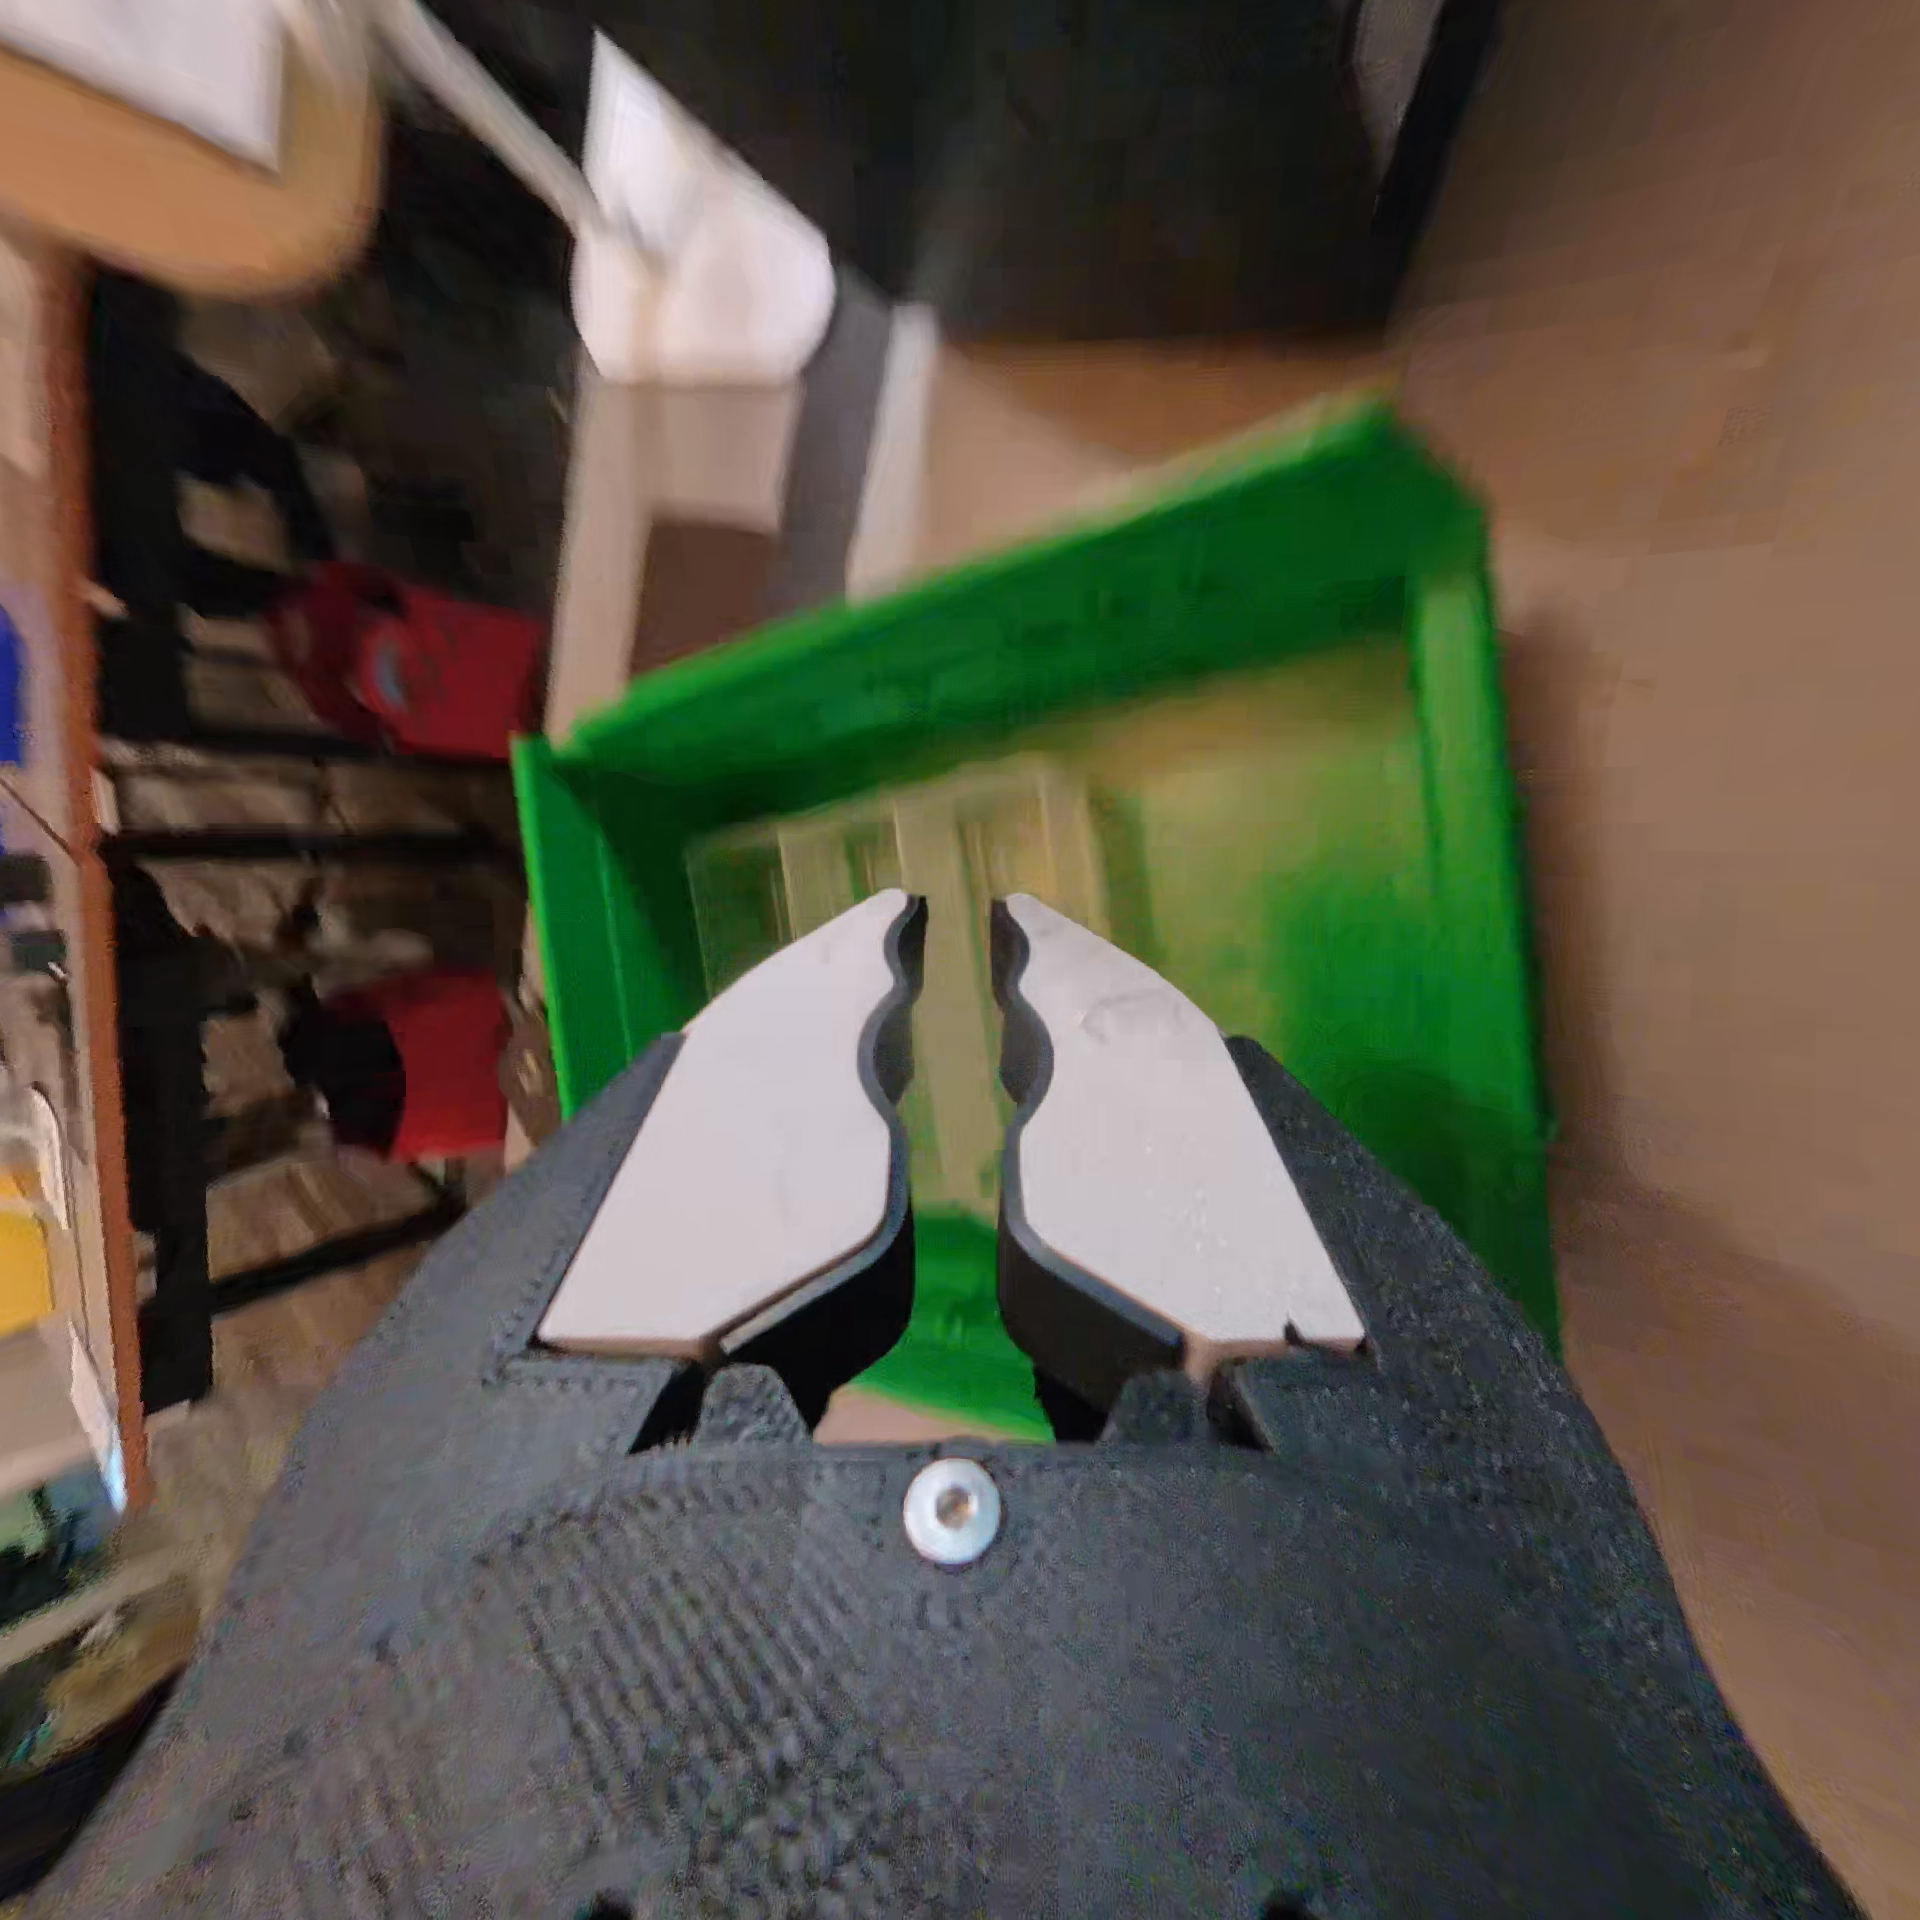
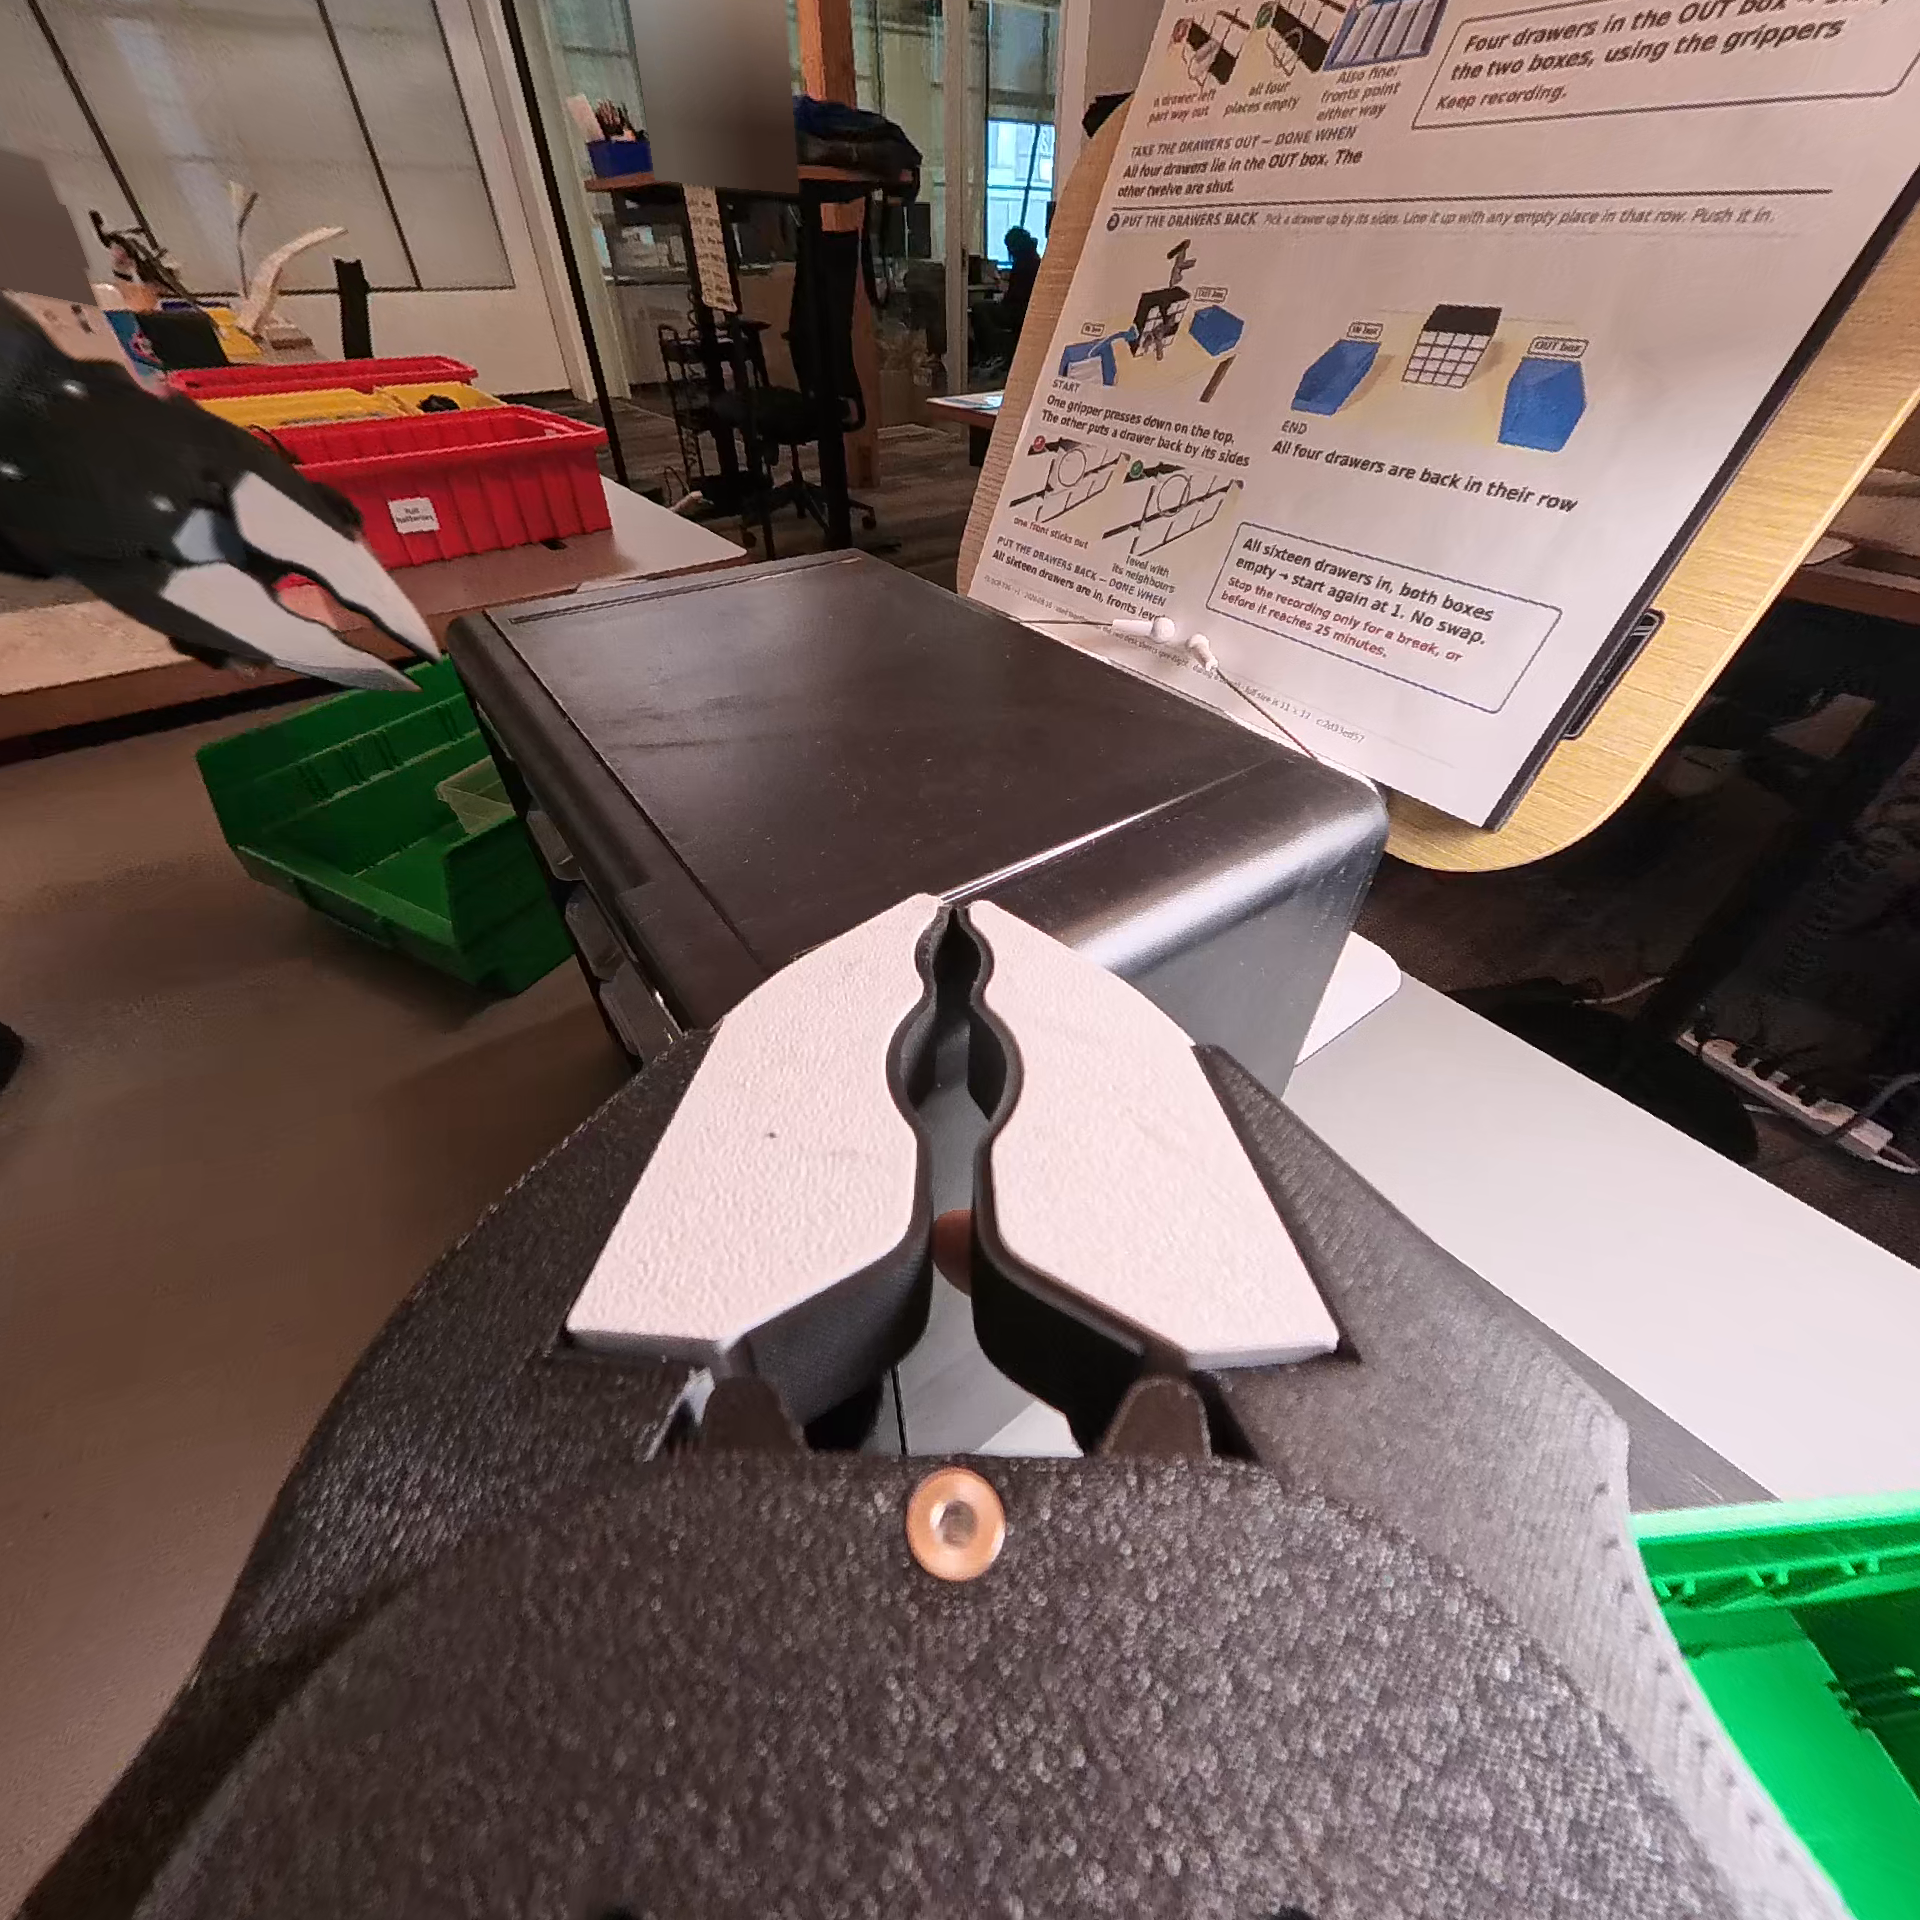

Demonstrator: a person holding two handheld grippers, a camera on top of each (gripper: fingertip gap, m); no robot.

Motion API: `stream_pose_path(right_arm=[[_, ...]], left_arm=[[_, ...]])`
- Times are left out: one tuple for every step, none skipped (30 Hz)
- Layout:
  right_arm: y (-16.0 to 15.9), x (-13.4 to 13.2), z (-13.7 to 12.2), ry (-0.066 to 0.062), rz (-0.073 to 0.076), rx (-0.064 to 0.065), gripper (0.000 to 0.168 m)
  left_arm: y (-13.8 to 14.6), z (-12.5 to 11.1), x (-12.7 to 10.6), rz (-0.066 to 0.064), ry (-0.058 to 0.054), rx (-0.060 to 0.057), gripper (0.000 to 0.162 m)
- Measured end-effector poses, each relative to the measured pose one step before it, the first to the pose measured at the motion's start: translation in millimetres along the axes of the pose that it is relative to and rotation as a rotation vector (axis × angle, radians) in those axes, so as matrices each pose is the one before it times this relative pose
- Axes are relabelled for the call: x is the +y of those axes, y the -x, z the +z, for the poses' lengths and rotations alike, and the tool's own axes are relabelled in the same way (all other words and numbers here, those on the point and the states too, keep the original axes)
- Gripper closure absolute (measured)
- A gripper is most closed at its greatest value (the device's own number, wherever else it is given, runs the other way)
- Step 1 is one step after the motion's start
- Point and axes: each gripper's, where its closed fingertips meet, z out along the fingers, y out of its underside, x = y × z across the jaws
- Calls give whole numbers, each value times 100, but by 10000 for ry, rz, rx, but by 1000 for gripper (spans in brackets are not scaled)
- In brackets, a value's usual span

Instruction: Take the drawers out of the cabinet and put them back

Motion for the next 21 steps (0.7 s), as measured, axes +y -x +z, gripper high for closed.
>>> stream_pose_path(right_arm=[[0,6,0,-12,20,-9,168],[-1,0,3,-16,20,-9,168],[2,-4,-3,-20,23,-12,168],[-5,1,-4,-25,26,-15,168],[-2,-4,-2,-28,25,-18,168],[2,-7,-1,-30,23,-22,168],[-6,4,3,-29,21,-25,168],[-7,-10,6,-24,21,-20,168],[-19,2,14,-21,17,-11,168],[-10,-6,0,-20,10,-17,168],[4,5,-1,-12,12,-17,168],[3,-2,1,-2,-2,-3,168],[3,-1,-3,6,-19,5,168],[0,0,1,8,-32,9,168],[-7,1,2,1,-31,5,168],[-1,3,-4,-6,-5,-5,168],[5,-4,7,-11,16,-12,168],[5,-1,-4,-9,15,-16,168],[-9,4,-7,-5,4,-11,168],[9,2,6,-6,-4,-9,168],[-4,-9,0,-7,-2,-8,168]], left_arm=[[92,421,2462,157,887,361,150],[-106,554,2197,234,849,378,149],[-214,636,1771,271,749,367,148],[-224,656,1342,326,661,312,147],[-224,629,1038,416,641,272,147],[-223,607,834,490,657,252,147],[-169,583,618,523,619,219,146],[-175,584,376,515,540,224,143],[-248,555,186,471,494,282,140],[-244,519,116,470,518,273,137],[-184,470,107,523,547,220,134],[-179,407,44,524,507,200,132],[-139,361,11,463,453,194,130],[-79,358,107,411,464,164,129],[-48,382,228,384,509,140,127],[-115,410,247,343,491,172,125],[-179,441,175,272,422,209,123],[-144,419,70,205,336,165,124],[-29,347,-108,171,201,82,124],[-14,237,-198,120,93,83,124],[-83,156,-148,50,85,154,127]])
